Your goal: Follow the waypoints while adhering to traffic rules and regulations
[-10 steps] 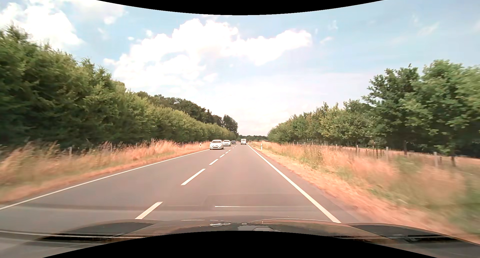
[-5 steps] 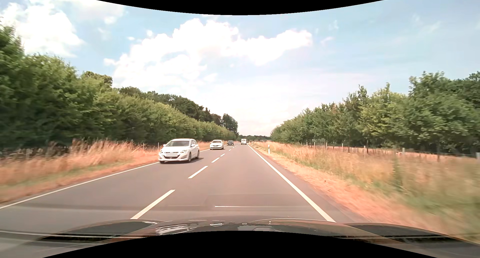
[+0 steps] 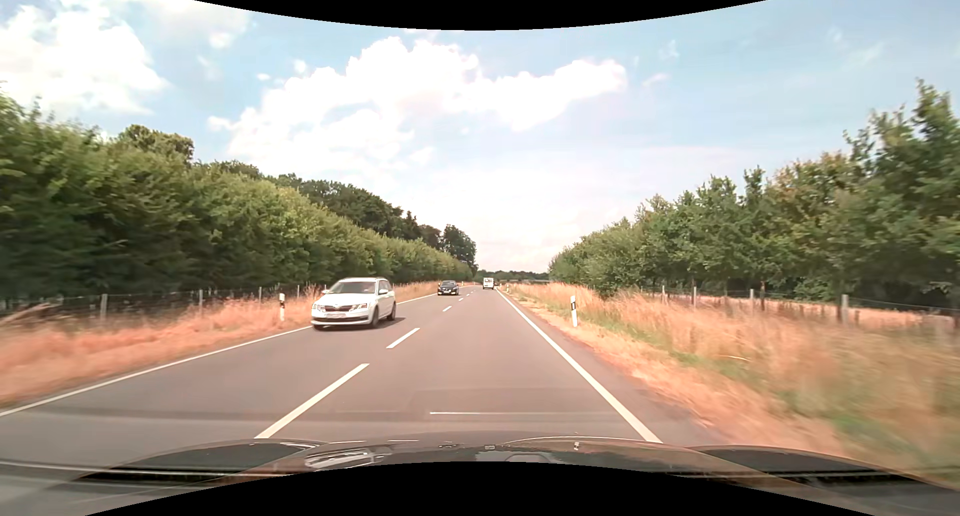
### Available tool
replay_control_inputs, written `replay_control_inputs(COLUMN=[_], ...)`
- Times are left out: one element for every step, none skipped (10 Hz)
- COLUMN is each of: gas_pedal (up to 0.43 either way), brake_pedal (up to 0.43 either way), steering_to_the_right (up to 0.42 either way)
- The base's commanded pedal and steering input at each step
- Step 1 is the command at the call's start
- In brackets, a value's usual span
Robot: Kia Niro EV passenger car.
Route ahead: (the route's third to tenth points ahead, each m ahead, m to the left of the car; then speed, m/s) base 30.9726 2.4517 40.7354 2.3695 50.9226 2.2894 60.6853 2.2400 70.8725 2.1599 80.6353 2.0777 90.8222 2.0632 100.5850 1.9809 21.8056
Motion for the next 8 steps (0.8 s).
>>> replay_control_inputs(gas_pedal=[0.280, 0.280, 0.280, 0.268, 0.268, 0.268, 0.260, 0.260], brake_pedal=[0.000, 0.000, 0.000, 0.000, 0.000, 0.000, 0.000, 0.000], steering_to_the_right=[-0.004, -0.004, -0.004, -0.004, -0.004, -0.004, -0.003, -0.003])
